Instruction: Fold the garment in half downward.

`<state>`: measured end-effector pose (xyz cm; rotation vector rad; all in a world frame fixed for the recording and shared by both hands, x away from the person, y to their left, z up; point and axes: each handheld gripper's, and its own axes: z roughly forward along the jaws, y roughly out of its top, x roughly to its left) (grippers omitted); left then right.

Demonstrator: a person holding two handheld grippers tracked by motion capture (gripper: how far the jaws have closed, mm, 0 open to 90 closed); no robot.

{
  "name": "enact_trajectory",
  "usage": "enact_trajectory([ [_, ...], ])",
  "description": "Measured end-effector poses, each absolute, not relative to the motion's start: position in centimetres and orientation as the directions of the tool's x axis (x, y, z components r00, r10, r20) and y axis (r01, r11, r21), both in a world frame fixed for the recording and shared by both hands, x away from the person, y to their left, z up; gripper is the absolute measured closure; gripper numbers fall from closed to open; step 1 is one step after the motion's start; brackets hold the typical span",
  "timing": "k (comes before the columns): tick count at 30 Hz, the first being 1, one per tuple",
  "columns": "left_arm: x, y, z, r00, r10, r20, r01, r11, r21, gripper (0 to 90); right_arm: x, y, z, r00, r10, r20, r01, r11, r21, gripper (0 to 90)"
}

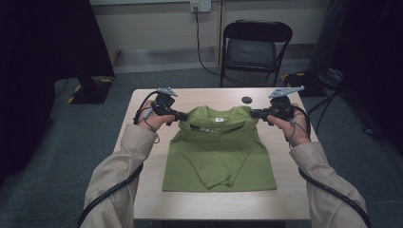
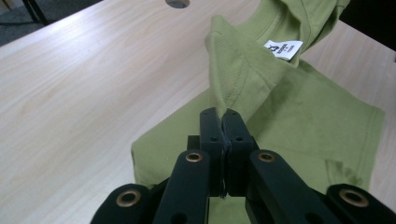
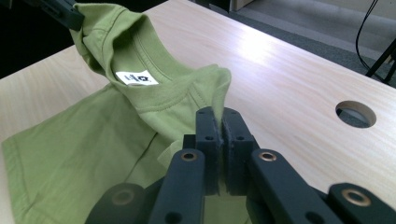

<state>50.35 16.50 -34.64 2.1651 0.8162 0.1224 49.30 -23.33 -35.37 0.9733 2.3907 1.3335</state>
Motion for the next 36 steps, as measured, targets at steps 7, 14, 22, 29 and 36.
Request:
enact_trajectory([
  [7,48.0,16.8,-35.0,0.794,0.575,-0.197,0.512,-0.459,0.726,89.0,46.8,-23.5,-35.2,-0.772,0.627,0.103,0.413,0.373,0.831,87.0],
  [14,45.8,17.5,-37.3,0.797,0.562,-0.222,0.527,-0.466,0.711,89.0,44.3,-23.3,-36.9,-0.79,0.607,0.083,0.395,0.401,0.826,86.8],
  [22,44.1,17.9,-40.3,0.797,0.543,-0.265,0.545,-0.456,0.704,88.9,42.1,-23.6,-39.6,-0.8,0.594,0.083,0.392,0.414,0.822,86.7],
  [29,42.8,18.0,-43.8,0.794,0.527,-0.301,0.563,-0.454,0.69,88.7,40.0,-24.0,-43.4,-0.803,0.591,0.083,0.389,0.413,0.823,85.5],
  [36,41.8,18.1,-46.4,0.793,0.515,-0.325,0.571,-0.445,0.69,88.6,39.1,-24.7,-46.2,-0.799,0.592,0.104,0.406,0.404,0.82,84.5],
])
